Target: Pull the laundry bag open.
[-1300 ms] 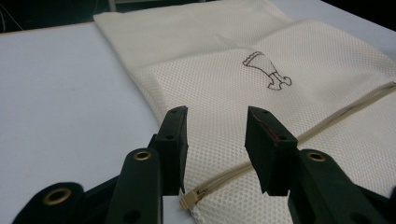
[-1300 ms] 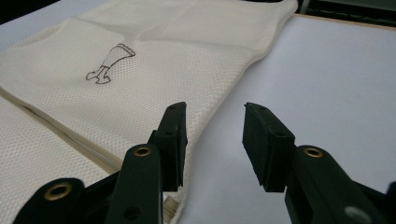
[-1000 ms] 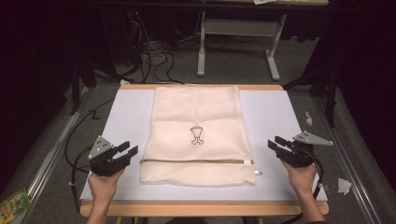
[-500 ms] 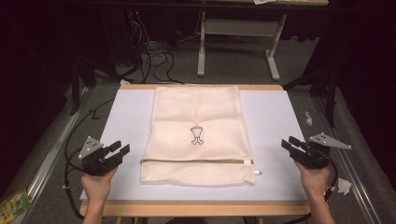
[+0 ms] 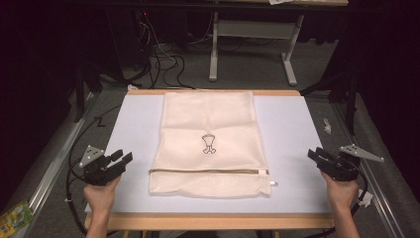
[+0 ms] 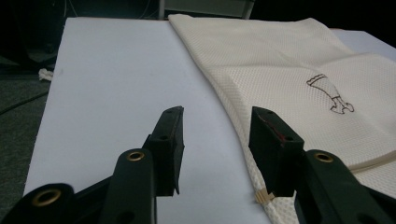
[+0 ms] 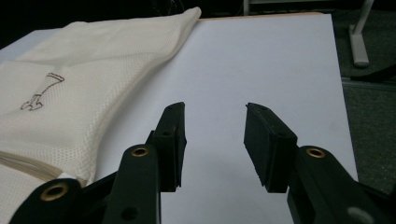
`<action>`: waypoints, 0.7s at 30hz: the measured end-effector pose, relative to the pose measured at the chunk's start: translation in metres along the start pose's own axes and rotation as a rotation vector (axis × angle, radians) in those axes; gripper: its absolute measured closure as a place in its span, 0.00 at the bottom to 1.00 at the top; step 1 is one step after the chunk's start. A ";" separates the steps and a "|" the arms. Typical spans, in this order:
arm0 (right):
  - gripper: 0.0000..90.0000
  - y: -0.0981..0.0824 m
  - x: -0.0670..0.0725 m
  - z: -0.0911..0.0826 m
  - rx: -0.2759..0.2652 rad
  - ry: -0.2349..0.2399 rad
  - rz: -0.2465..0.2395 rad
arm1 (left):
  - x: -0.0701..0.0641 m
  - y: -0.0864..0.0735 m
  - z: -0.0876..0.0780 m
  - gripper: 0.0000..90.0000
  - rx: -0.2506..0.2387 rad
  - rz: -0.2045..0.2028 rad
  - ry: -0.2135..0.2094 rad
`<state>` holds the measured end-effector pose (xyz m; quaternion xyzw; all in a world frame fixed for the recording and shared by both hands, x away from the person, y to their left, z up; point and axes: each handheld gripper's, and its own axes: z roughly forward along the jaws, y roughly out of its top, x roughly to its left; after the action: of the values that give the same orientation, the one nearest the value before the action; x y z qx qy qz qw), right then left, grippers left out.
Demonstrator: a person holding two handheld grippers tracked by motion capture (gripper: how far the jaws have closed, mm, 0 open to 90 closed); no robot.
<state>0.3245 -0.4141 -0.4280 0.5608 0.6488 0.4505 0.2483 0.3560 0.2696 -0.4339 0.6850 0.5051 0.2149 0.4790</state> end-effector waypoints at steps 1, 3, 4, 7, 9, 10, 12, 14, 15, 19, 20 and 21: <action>0.66 -0.001 -0.001 0.001 0.004 -0.006 -0.001 | 0.001 -0.002 0.001 0.61 0.001 -0.009 0.004; 0.66 -0.003 -0.003 0.003 0.008 -0.008 0.004 | 0.003 -0.003 0.003 0.61 0.007 -0.017 0.007; 0.65 -0.004 -0.005 0.004 0.013 -0.010 0.016 | 0.005 -0.004 0.004 0.61 0.010 -0.020 0.010; 0.65 -0.009 -0.008 0.010 0.033 -0.023 0.031 | 0.008 -0.008 0.009 0.61 0.019 -0.035 0.022; 0.65 -0.011 -0.009 0.013 0.040 -0.031 0.037 | 0.010 -0.010 0.011 0.61 0.022 -0.047 0.028; 0.65 -0.012 -0.010 0.014 0.043 -0.033 0.040 | 0.010 -0.010 0.013 0.61 0.025 -0.050 0.028; 0.65 -0.013 -0.010 0.015 0.046 -0.036 0.041 | 0.011 -0.011 0.014 0.61 0.030 -0.048 0.029; 0.65 -0.014 -0.011 0.017 0.049 -0.043 0.037 | 0.011 -0.011 0.016 0.61 0.038 -0.043 0.035; 0.65 -0.015 -0.010 0.019 0.056 -0.048 0.037 | 0.011 -0.011 0.019 0.60 0.045 -0.041 0.033; 0.63 -0.016 -0.010 0.024 0.077 -0.060 0.019 | 0.010 -0.014 0.027 0.59 0.062 -0.022 0.045; 0.63 -0.017 -0.010 0.025 0.084 -0.067 0.016 | 0.010 -0.014 0.029 0.59 0.067 -0.020 0.047; 0.63 -0.017 -0.010 0.026 0.088 -0.070 0.013 | 0.010 -0.015 0.031 0.59 0.071 -0.020 0.049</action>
<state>0.3399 -0.4152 -0.4568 0.5907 0.6552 0.4034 0.2433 0.3769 0.2653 -0.4627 0.6909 0.5310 0.2088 0.4440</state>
